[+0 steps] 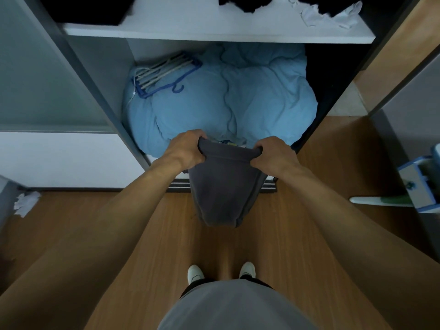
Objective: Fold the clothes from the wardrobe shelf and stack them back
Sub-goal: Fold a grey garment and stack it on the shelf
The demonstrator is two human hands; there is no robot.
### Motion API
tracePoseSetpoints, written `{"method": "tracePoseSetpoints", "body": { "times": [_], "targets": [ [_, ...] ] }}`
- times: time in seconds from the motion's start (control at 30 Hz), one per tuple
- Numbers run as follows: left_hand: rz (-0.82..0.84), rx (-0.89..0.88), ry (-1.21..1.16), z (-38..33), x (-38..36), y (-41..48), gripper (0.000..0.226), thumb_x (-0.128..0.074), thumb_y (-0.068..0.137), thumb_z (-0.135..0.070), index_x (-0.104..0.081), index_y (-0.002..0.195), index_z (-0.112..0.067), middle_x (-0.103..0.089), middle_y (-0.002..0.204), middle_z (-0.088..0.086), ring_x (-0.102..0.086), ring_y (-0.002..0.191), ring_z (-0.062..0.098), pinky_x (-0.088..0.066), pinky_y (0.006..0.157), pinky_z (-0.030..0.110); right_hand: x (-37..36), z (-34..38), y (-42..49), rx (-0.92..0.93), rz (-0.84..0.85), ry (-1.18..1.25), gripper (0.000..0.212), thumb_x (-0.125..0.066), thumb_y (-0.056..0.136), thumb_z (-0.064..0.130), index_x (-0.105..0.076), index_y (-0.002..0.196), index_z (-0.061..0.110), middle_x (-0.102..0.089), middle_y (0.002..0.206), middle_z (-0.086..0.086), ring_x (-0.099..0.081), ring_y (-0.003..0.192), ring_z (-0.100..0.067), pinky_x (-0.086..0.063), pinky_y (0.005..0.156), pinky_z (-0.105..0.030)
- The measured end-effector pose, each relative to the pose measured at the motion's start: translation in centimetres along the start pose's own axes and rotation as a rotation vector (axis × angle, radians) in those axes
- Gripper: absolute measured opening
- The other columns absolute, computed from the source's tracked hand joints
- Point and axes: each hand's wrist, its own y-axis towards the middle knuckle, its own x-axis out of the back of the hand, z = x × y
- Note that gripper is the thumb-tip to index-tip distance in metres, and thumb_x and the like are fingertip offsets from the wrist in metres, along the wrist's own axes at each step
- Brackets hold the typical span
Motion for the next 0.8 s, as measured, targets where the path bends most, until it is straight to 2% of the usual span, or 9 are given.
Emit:
{"method": "tracePoseSetpoints", "body": {
  "times": [0.1, 0.23, 0.33, 0.4, 0.47, 0.57, 0.63, 0.73, 0.8],
  "targets": [
    [-0.048, 0.017, 0.087, -0.2, 0.0, -0.1, 0.032, -0.077, 0.075, -0.023, -0.063, 0.102, -0.029, -0.064, 0.099, -0.006, -0.061, 0.097, 0.02, -0.04, 0.074, 0.028, 0.1, -0.3, 0.2, 0.008, 0.009, -0.035, 0.025, -0.064, 0.083, 0.007, -0.069, 0.103, 0.021, -0.059, 0.114, -0.008, -0.061, 0.101, -0.026, -0.054, 0.082, -0.037],
    [-0.097, 0.046, 0.208, 0.0, -0.1, 0.0, 0.039, -0.074, 0.071, -0.046, -0.066, 0.107, -0.032, -0.051, 0.106, -0.004, -0.052, 0.108, 0.02, -0.041, 0.08, 0.033, 0.5, -0.5, 0.3, 0.008, 0.036, -0.013, 0.033, -0.058, 0.083, -0.003, -0.072, 0.105, 0.018, -0.062, 0.115, -0.009, -0.061, 0.103, -0.026, -0.055, 0.087, -0.039],
    [-0.1, 0.022, 0.171, 0.4, -0.1, 0.1, 0.038, -0.072, 0.07, -0.044, -0.069, 0.104, -0.029, -0.044, 0.115, -0.007, -0.045, 0.113, 0.015, -0.036, 0.084, 0.032, 0.8, -0.7, 0.3, 0.013, -0.009, 0.041, 0.023, -0.058, 0.08, 0.002, -0.071, 0.087, 0.019, -0.062, 0.104, -0.01, -0.06, 0.096, -0.025, -0.055, 0.077, -0.037],
    [-0.111, 0.0, 0.096, 0.5, 0.0, 0.1, 0.03, -0.072, 0.069, -0.037, -0.067, 0.096, -0.025, -0.047, 0.114, -0.01, -0.048, 0.105, 0.012, -0.039, 0.084, 0.03, 0.9, -1.0, 0.5, 0.003, -0.031, 0.124, 0.017, -0.057, 0.076, 0.001, -0.062, 0.068, 0.016, -0.058, 0.087, -0.008, -0.057, 0.083, -0.024, -0.046, 0.063, -0.032],
    [-0.079, -0.005, -0.031, 0.3, 0.4, 0.1, 0.021, -0.07, 0.067, -0.027, -0.065, 0.084, -0.017, -0.056, 0.102, -0.006, -0.056, 0.091, 0.015, -0.047, 0.077, 0.03, 1.0, -1.3, 0.7, -0.052, -0.035, 0.302, 0.015, -0.055, 0.073, -0.001, -0.057, 0.061, 0.007, -0.053, 0.07, -0.003, -0.053, 0.071, -0.019, -0.037, 0.057, -0.027],
    [-0.022, 0.048, -0.358, -0.3, 1.2, -0.1, 0.014, -0.061, 0.055, -0.017, -0.059, 0.068, -0.012, -0.055, 0.062, -0.004, -0.054, 0.057, 0.013, -0.041, 0.049, 0.023, 1.5, -1.3, 0.7, -0.171, 0.011, 0.713, 0.017, -0.056, 0.069, -0.007, -0.07, 0.077, 0.0, -0.059, 0.068, -0.002, -0.056, 0.072, -0.018, -0.041, 0.055, -0.018],
    [-0.053, 0.07, -0.519, -0.9, 1.6, -0.3, 0.019, -0.056, 0.047, -0.012, -0.057, 0.066, -0.008, -0.045, 0.057, -0.001, -0.043, 0.051, 0.012, -0.03, 0.045, 0.021, 1.8, -1.4, 0.3, -0.147, 0.013, 0.974, 0.03, -0.057, 0.07, -0.01, -0.073, 0.081, 0.014, -0.067, 0.074, 0.001, -0.063, 0.08, -0.018, -0.049, 0.063, -0.019],
    [-0.089, 0.096, -0.746, -1.9, 2.1, -0.6, 0.02, -0.052, 0.043, -0.006, -0.056, 0.063, -0.01, -0.042, 0.057, 0.002, -0.041, 0.052, 0.015, -0.025, 0.045, 0.021, 1.2, -2.5, -0.2, 0.009, 0.059, 1.415, 0.034, -0.063, 0.082, -0.006, -0.07, 0.107, 0.016, -0.073, 0.101, -0.004, -0.068, 0.1, -0.023, -0.056, 0.084, -0.027],
    [-0.081, 0.096, -0.899, -2.5, 2.3, -0.8, 0.018, -0.049, 0.042, -0.003, -0.052, 0.054, -0.016, -0.042, 0.052, -0.002, -0.042, 0.05, 0.013, -0.028, 0.044, 0.019, 0.2, -2.9, -0.9, 0.064, 0.163, 1.41, 0.042, -0.076, 0.082, 0.008, -0.065, 0.122, 0.016, -0.071, 0.12, -0.005, -0.067, 0.113, -0.022, -0.054, 0.096, -0.031]
  ]
}}
